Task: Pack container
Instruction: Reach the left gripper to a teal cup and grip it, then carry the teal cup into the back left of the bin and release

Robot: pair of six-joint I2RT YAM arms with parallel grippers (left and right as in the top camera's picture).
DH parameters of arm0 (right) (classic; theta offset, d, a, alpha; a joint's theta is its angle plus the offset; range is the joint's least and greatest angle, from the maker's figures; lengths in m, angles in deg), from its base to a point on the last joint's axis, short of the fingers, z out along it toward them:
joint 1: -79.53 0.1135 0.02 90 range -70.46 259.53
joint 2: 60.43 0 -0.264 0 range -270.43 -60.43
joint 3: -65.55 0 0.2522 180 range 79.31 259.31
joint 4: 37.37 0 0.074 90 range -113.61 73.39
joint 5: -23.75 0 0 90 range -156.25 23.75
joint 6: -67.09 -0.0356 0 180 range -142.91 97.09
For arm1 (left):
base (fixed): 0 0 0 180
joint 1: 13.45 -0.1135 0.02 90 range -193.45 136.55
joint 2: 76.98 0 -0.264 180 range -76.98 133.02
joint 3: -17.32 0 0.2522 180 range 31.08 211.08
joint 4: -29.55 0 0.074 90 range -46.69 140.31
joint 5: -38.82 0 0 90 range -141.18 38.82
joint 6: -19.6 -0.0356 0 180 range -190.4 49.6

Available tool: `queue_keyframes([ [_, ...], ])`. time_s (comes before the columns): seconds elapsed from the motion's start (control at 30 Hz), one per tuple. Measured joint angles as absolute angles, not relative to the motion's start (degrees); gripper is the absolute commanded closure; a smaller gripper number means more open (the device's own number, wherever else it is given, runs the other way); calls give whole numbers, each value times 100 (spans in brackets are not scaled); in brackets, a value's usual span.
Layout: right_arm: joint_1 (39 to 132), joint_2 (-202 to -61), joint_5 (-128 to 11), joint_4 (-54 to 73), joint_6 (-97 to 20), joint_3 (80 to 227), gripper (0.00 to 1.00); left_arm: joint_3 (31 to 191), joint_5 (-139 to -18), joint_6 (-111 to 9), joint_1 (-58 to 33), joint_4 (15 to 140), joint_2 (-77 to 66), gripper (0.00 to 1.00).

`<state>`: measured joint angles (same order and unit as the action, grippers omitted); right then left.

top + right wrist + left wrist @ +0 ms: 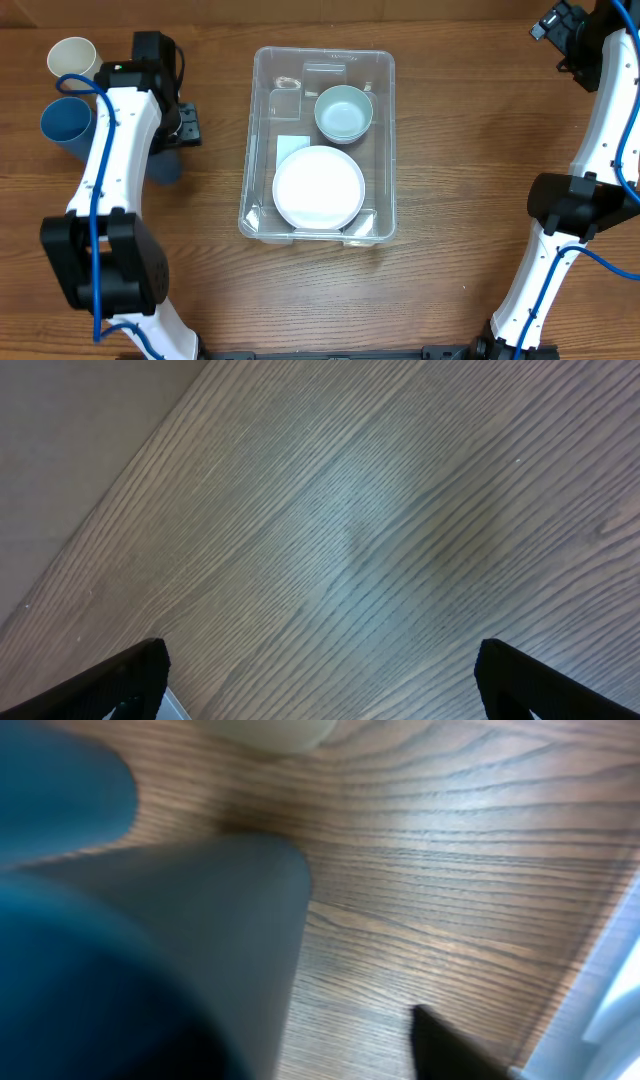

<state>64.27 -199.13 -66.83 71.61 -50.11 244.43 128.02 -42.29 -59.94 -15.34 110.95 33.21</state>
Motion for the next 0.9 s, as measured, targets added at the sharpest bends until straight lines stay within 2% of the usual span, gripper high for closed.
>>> queue_keyframes([
  [0.27, 6427, -19913, -6683, 7161, -5011, 24443, 0, 12833, -4277, -6003, -1489, 11206, 3468, 96],
  [0.4, 6427, -19913, -6683, 7164, -5013, 24443, 0, 13408, -4526, -6163, -1169, 11619, 3372, 96],
  [0.57, 6427, -19913, -6683, 7159, -5011, 24443, 0, 15381, -4397, -6637, 89, 11827, 2419, 96],
  [0.73, 6427, -19913, -6685, 7159, -5011, 24443, 0, 15980, -4113, -6751, 564, 11112, 1899, 96],
  [0.9, 6425, -19913, -6685, 7164, -5011, 24443, 0, 15978, -4520, -7369, 879, 10581, 2926, 96],
])
